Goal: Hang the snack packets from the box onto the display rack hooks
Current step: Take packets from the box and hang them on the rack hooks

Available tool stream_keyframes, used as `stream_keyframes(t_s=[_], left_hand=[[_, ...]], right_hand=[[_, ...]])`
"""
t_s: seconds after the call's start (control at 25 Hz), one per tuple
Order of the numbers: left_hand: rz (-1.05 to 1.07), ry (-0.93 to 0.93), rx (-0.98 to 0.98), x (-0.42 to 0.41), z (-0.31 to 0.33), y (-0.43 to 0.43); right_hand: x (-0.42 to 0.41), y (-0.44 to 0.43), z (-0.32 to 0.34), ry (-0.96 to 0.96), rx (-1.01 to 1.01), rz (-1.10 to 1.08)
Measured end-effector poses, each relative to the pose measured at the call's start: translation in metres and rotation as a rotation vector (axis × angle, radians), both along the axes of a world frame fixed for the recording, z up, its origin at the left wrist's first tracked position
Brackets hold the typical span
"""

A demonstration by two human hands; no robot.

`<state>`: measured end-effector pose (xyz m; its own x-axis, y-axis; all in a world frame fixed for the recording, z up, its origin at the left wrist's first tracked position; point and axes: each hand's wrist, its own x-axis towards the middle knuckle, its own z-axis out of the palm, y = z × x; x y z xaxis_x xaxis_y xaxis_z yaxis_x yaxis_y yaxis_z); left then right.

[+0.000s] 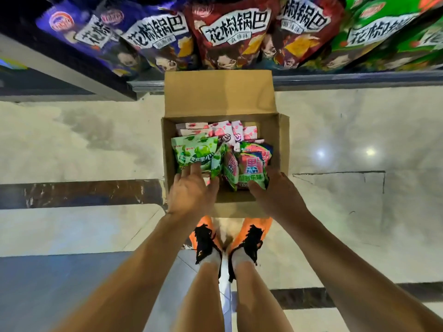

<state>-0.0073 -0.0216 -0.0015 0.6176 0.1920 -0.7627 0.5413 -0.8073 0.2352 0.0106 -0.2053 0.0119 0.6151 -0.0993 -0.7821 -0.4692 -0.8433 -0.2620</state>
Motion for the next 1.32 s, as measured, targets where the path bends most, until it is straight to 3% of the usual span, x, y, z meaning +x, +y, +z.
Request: stream_keyframes(t_s=[0.2, 0.4, 0.64, 1.0, 1.32], left_hand=[[0.285, -0.053, 0.024, 0.005, -0.066, 0.011], [0.381, -0.135, 0.052, 0.003, -0.114, 0.017], [0.426, -0.226, 0.096, 0.003, -0.144, 0.011], [0.446, -0.283, 0.085, 0.006, -0.155, 0.005], [0.440, -0.172, 0.072, 0.013, -0.152, 0.005]], right_hand=[[-0.003, 0.008, -0.065, 0.004, 0.072, -0.172], [-0.007, 0.022, -0.125, -0.025, 0.141, -0.177], [-0.011, 0.040, -0.168, -0.196, -0.096, 0.003], [-0.014, 0.020, -0.160, -0.289, 0.031, -0.087], [-0.011, 0.018, -0.146, -0.316, 0.158, -0.240]])
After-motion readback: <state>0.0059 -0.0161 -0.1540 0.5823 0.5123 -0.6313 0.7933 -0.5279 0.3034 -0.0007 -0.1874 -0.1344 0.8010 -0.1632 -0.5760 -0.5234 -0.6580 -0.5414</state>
